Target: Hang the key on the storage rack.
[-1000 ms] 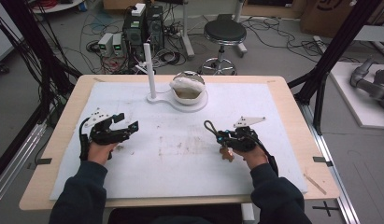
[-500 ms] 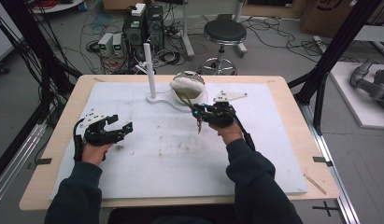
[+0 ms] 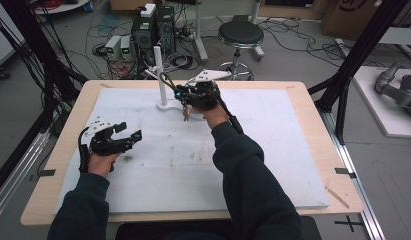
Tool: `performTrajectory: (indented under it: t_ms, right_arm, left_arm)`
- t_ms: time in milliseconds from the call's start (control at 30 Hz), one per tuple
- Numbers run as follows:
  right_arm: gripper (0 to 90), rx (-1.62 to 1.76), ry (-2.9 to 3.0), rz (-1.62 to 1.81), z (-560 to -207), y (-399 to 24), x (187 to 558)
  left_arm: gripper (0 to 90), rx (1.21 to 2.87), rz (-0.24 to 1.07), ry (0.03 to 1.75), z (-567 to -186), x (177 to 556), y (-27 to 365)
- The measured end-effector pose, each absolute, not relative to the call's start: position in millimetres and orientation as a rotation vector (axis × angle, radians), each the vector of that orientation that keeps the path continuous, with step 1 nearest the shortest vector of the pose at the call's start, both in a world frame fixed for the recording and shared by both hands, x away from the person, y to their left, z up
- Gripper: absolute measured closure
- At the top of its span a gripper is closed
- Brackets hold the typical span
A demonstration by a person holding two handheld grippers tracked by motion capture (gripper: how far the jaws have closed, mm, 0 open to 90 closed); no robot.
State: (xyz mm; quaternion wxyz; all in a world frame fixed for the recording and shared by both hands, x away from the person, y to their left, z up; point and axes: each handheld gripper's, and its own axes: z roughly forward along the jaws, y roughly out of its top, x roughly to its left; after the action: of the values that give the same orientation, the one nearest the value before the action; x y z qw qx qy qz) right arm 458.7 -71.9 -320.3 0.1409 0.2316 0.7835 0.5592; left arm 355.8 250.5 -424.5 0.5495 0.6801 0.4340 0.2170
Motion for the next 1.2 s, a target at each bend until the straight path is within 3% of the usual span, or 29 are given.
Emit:
performTrajectory:
  t_ms: [333,667,700,767,1200]
  right_arm:
    - [76.9,0.772,2.261,1.487,-316,-28,497]
    - [75.3,0.834,2.293,1.414,-324,-29,509]
    - [74.2,0.835,2.299,1.434,-324,-31,510]
    - [61.4,0.849,2.275,1.456,-322,-40,509]
    - [40.9,0.893,2.243,1.449,-308,-118,487]
  left_arm:
    - [22.7,1.599,0.504,1.033,-425,356,251]
    - [22.7,1.593,0.497,1.018,-424,356,251]
    - [22.6,1.592,0.496,1.017,-424,355,251]
    - [22.7,1.584,0.500,1.020,-424,355,251]
    - [22.6,1.590,0.502,1.021,-423,354,250]
